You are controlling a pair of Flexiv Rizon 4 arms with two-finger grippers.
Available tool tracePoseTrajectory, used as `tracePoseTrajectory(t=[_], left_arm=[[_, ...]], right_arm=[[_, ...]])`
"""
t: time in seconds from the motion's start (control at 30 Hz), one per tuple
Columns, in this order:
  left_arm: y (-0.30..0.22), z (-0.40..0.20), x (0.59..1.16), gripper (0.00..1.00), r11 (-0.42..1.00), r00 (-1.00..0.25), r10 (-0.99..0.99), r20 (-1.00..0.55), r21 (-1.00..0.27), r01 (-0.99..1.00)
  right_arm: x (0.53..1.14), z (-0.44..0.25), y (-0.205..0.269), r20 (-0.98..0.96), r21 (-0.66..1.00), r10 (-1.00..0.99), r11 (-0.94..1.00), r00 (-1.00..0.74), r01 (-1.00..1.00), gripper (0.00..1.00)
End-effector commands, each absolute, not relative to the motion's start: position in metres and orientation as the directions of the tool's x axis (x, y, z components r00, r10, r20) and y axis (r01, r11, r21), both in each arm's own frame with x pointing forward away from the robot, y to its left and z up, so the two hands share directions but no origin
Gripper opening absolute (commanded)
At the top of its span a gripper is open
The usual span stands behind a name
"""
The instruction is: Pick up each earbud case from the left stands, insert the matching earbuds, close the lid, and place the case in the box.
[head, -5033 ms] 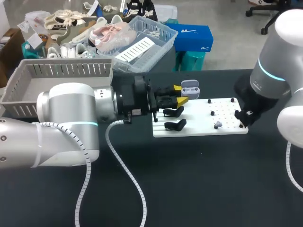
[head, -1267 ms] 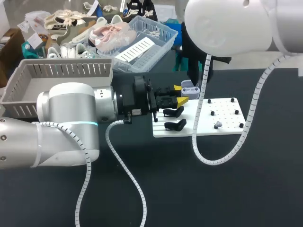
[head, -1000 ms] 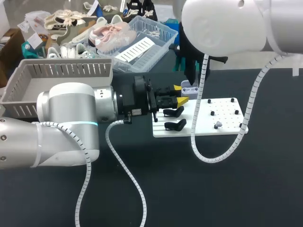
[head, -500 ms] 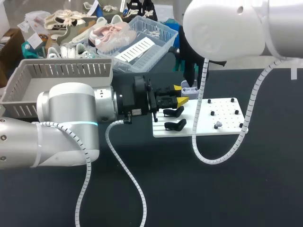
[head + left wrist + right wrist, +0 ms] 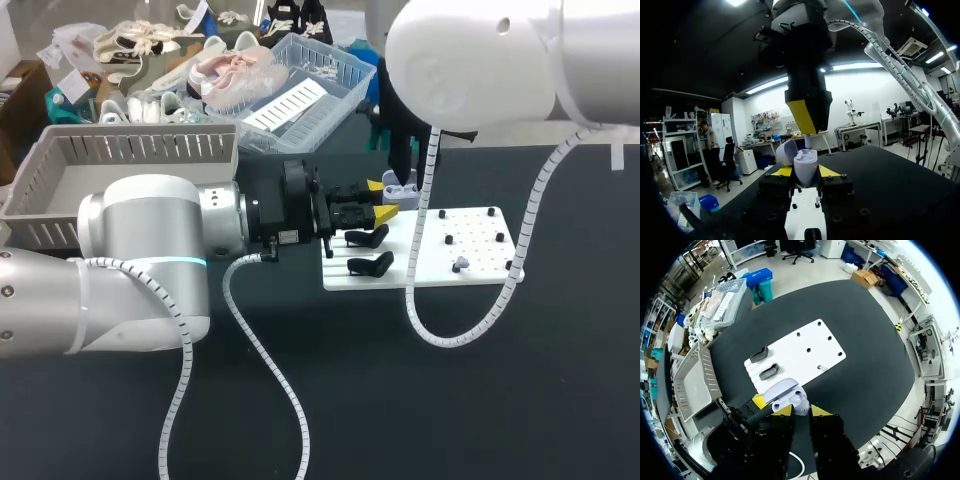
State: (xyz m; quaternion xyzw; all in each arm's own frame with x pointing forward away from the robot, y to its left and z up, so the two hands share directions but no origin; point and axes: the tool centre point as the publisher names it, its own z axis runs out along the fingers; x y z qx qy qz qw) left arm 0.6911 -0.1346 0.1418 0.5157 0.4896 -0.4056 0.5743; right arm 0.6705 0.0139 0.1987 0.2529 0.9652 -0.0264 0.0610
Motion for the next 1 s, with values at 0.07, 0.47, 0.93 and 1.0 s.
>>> tracePoseTrajectory(t=[0.07, 0.47, 0.93, 1.0], left_arm=[[-0.135, 0.141, 0.691, 0.00, 0.144, 0.193, 0.037, -0.980, 0.197, 0.970], [-0.135, 0.141, 0.691, 0.00, 0.144, 0.193, 0.037, -0.980, 0.197, 0.970], [-0.135, 0.141, 0.691, 0.00, 0.144, 0.193, 0.037, -0.980, 0.197, 0.970], [-0.135, 0.141, 0.691, 0.00, 0.144, 0.193, 0.037, -0.980, 0.197, 0.970]], right_arm=[[0.673, 0.198, 0.015, -0.130, -0.024, 0.483, 0.872, -0.866, 0.489, 0.00], [0.676, 0.195, 0.015, -0.130, -0.025, 0.477, 0.875, -0.869, 0.484, 0.00], [0.677, 0.189, 0.017, -0.115, -0.023, 0.474, 0.877, -0.873, 0.479, 0.00], [0.677, 0.187, 0.017, -0.111, -0.023, 0.474, 0.877, -0.873, 0.479, 0.00]])
